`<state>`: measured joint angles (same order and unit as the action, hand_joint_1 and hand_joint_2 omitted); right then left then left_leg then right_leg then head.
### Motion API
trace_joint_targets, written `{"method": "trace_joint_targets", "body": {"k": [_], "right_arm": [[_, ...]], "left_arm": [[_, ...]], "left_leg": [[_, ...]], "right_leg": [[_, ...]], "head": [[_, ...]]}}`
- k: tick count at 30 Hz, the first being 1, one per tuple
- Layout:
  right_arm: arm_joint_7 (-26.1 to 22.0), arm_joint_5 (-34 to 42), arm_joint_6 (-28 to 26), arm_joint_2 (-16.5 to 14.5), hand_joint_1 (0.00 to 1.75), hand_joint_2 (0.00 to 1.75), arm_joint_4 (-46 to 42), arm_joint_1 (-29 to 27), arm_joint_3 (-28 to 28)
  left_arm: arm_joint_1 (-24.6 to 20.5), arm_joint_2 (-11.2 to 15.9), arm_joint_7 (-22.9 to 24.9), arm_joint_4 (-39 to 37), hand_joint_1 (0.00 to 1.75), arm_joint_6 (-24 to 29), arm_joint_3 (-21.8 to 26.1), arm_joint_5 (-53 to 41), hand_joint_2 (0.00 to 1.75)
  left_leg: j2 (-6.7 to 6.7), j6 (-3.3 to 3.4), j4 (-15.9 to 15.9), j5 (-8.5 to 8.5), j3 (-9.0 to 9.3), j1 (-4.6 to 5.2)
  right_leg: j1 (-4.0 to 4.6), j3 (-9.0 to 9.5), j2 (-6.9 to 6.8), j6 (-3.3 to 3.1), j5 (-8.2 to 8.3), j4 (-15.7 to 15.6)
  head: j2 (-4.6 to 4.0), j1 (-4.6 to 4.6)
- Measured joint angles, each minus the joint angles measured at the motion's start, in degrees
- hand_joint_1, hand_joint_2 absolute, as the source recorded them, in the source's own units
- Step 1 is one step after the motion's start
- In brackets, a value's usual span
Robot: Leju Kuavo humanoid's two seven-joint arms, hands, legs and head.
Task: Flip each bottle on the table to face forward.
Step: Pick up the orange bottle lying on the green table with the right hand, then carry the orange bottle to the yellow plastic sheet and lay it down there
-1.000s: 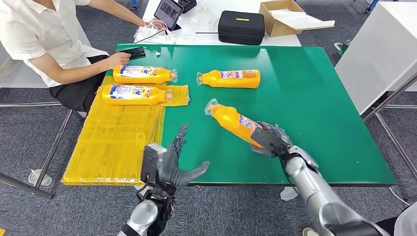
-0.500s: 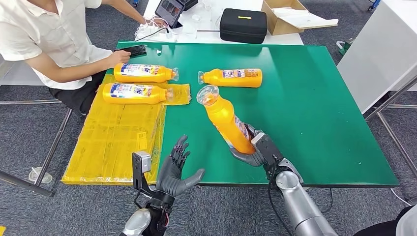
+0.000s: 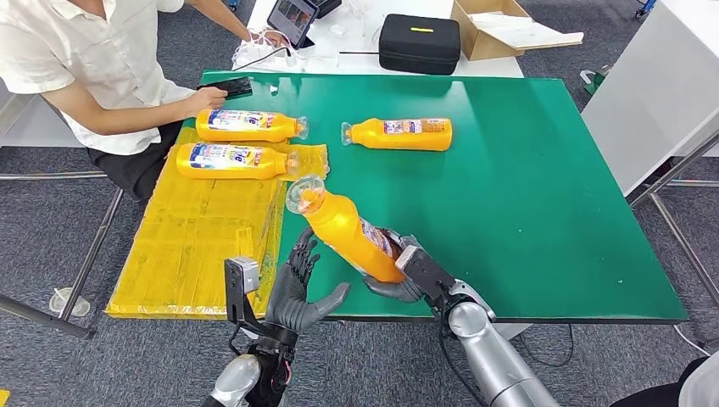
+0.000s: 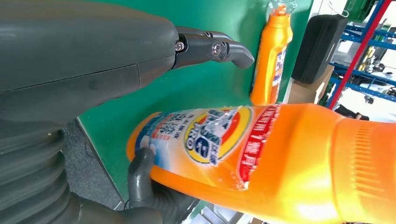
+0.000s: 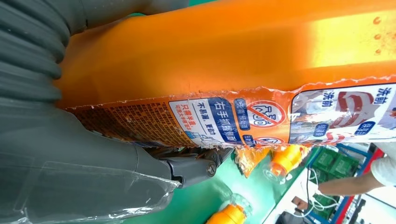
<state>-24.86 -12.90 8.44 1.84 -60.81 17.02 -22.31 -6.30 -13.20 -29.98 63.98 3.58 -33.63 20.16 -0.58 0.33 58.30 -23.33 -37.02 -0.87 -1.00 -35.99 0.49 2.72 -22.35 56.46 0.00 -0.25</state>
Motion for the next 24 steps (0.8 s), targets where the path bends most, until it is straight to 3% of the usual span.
{"method": "trace_joint_targets", "body": {"k": [8,12,17,24], "right_arm": [[-0.1,-2.0,0.9,0.0,1.75,1.75,0.6,0.6,-1.6],[-0.7,-6.5,-1.9,-0.3,1.75,1.75,1.2,1.6,-5.0],[-1.0,-4.6,0.0,-1.1,1.75,1.75,0.3,1.8,-9.0],[-2.1,-1.1,3.4,-1.6,1.75,1.75,-0.1,2.9,-12.8]], "left_arm": [[-0.2,0.0,-0.1,0.0,0.0,0.0,0.0,-0.3,1.75],[-1.0,-0.2,-0.8,0.1,0.0,1.2,0.0,-1.4,1.75],[-1.2,-0.2,-1.9,0.9,0.0,2.0,0.4,-1.8,1.75],[-1.7,-0.2,-2.6,1.6,0.0,-5.8,1.4,2.5,1.75]], "left_leg": [[-0.01,0.02,0.0,-0.01,-0.02,0.06],[0.02,0.01,0.0,0.0,-0.01,0.02],[0.01,-0.01,0.0,0.01,-0.02,-0.01],[0.0,0.0,0.0,0.02,-0.03,0.02]], "right_leg": [[-0.03,-0.01,0.0,0.01,0.01,0.0],[0.01,-0.02,0.01,0.0,0.01,0.0],[0.04,-0.03,0.0,0.0,0.01,0.0],[0.0,-0.03,0.0,0.0,0.01,0.0]], "head": [[0.0,-0.01],[0.0,-0.01],[0.0,-0.01],[0.0,0.01]]}}
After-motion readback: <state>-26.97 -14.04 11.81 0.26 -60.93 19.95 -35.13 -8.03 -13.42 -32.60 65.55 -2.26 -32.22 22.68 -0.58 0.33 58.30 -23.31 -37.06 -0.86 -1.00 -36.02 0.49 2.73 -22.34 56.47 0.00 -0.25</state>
